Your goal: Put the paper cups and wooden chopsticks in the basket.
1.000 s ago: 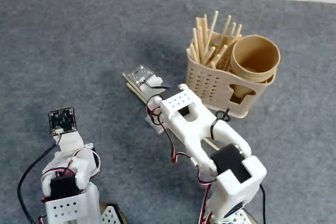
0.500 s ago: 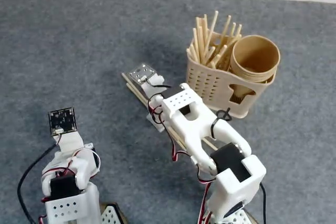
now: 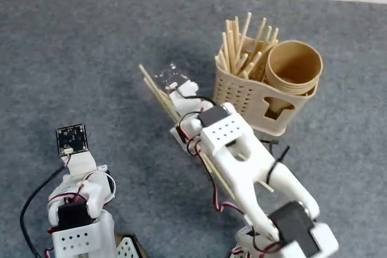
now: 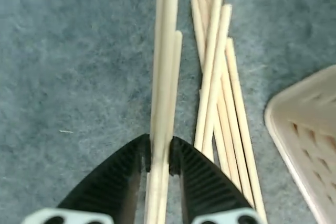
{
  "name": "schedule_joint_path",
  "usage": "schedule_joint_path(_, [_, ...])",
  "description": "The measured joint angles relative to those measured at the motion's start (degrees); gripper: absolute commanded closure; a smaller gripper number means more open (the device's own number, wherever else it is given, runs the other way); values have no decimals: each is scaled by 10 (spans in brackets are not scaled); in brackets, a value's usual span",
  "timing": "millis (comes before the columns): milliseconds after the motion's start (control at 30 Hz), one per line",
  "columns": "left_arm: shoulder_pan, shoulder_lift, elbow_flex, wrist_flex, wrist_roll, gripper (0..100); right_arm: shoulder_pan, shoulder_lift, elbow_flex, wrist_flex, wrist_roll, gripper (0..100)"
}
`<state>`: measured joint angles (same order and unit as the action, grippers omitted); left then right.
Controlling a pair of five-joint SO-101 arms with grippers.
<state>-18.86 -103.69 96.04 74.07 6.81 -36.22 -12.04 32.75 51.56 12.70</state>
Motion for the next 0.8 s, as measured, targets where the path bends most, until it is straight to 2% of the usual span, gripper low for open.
schedule_joint_path(267, [0, 0, 0, 0, 0, 994, 0, -118, 76, -52, -49, 994])
schedule_joint_path(533, [0, 0, 0, 0, 0, 994, 0, -219, 102, -113, -53, 994])
schedule_joint_path(800, [0, 0, 0, 0, 0, 994, 0, -247, 102, -147, -53, 994])
